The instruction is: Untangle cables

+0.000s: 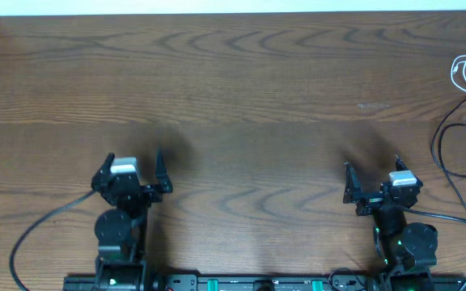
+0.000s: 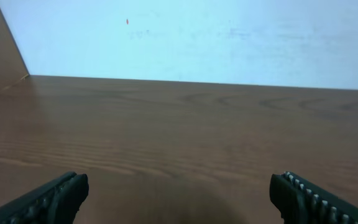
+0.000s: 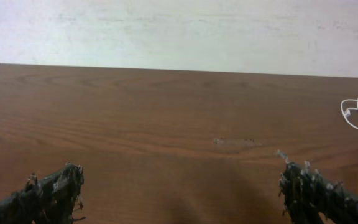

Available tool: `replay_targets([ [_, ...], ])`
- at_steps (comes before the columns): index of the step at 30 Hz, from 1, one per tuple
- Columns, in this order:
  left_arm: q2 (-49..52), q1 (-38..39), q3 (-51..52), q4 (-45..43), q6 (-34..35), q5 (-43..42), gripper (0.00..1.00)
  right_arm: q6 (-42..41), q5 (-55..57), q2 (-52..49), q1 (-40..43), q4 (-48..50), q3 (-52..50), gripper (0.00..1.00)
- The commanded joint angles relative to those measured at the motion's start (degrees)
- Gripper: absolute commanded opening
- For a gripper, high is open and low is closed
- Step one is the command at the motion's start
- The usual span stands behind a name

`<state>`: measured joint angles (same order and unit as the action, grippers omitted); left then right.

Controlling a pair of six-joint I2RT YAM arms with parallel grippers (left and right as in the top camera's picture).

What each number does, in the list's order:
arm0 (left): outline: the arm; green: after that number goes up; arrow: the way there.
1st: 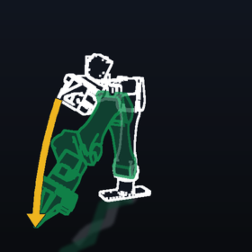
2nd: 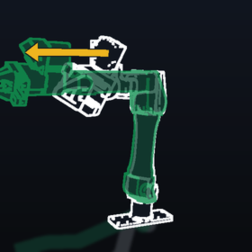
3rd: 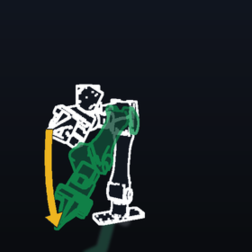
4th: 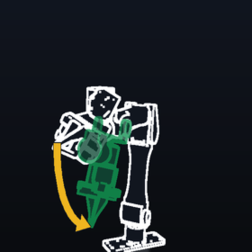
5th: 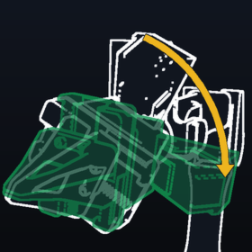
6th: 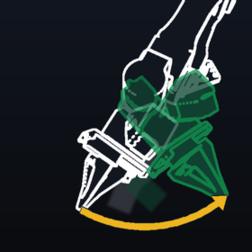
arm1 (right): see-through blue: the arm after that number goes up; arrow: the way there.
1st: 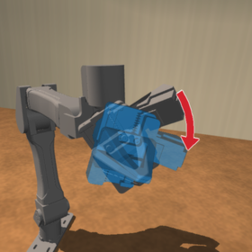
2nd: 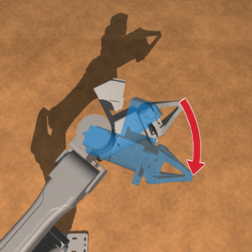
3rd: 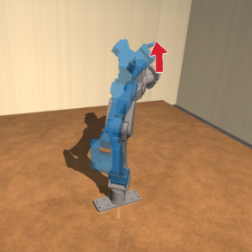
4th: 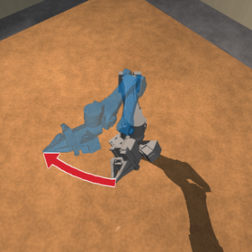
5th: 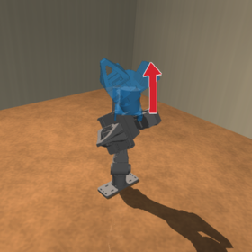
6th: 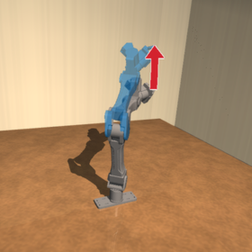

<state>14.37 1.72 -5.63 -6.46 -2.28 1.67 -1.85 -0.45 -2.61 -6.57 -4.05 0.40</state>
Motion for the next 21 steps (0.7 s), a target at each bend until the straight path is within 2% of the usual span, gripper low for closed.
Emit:
replay_targets([
  [1, -4.9, -0.1, 3.5, 0.0, -2.0, -0.1, 0.98, 0.6, -0.1, 0.0, -0.3, -0.2, -0.1, 0.99],
  [3, -7.3, -0.1, 5.4, 0.0, -2.0, -0.1, 0.98, 0.7, -0.1, 0.0, -0.3, -0.2, -0.1, 0.99],
  [8, -12.9, -0.1, 5.4, 11.2, -2.0, -0.2, 0.98, 0.7, -0.1, 0.0, -0.3, -0.2, -0.1, 0.99],
  [21, -12.4, -0.1, 5.4, 10.6, -2.0, -0.8, 0.98, 0.6, -0.1, 0.0, -0.3, -0.2, -0.1, 0.99],
])
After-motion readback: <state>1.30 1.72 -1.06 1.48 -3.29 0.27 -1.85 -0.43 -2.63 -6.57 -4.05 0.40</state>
